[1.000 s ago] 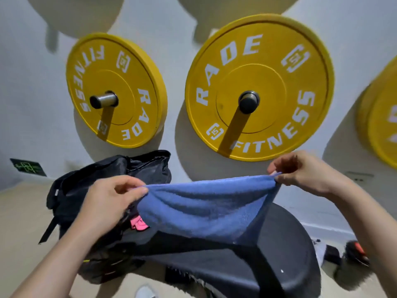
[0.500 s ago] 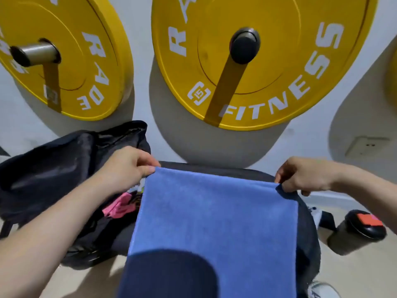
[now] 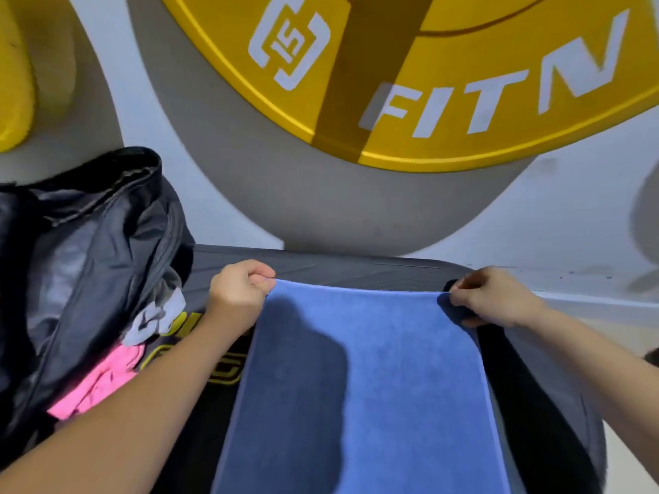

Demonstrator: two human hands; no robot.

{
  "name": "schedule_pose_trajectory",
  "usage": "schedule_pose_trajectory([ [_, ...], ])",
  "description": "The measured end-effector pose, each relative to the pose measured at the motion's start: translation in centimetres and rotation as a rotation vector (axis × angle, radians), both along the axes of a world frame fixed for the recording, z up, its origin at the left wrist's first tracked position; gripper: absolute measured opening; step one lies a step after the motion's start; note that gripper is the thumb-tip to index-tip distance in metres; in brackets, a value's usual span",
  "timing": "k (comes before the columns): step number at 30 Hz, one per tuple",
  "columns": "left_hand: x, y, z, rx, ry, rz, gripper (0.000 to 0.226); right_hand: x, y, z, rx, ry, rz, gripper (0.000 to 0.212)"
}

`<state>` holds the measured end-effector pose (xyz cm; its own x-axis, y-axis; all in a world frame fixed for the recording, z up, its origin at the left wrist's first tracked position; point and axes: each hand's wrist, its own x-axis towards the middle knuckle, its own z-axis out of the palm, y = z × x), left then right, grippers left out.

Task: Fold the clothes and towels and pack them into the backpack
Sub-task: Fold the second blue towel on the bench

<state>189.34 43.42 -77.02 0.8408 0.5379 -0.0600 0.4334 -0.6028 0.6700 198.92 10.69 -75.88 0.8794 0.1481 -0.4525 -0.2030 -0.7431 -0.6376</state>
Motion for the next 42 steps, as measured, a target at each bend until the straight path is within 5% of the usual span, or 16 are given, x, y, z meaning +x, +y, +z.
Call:
schedule_pose_trajectory([
  [10, 3.2, -0.3, -1.6, -0.309, -0.145, 0.171, 0.007, 2.1, 0.3, -1.7, 0.084, -0.191, -0.162, 0.014],
  [19, 6.6, -0.8, -2.2, -0.298, -0.174, 0.234, 0.007, 2.2, 1.0, -2.4, -0.158, -0.487, -0.140, 0.007],
  [24, 5.2, -0.7, -2.1, -0.418, -0.165, 0.222, 0.027, 1.5, 1.5, -2.9, -0.197, -0.542, -0.140, 0.023],
  [28, -0.2, -1.3, -0.1, -0.341, -0.093, 0.130, 0.026, -2.0, 1.3, -2.2, -0.218, -0.526, -0.188, 0.053],
  [35, -13.9, -4.8, -1.5, -0.217, 0.059, 0.212, 0.019, -13.4, -0.7, -1.3, -0.079, -0.205, -0.384, 0.041],
  [39, -18.2, -4.6, -1.3, -0.084, 0.126, 0.254, 0.018, -17.7, -2.0, -0.1, -0.183, -0.089, -0.274, 0.025],
  [42, -19.9, -4.1, -1.4, -0.160, 0.140, 0.303, 0.011, -19.5, -3.2, 0.9, -0.266, -0.010, -0.160, 0.023],
])
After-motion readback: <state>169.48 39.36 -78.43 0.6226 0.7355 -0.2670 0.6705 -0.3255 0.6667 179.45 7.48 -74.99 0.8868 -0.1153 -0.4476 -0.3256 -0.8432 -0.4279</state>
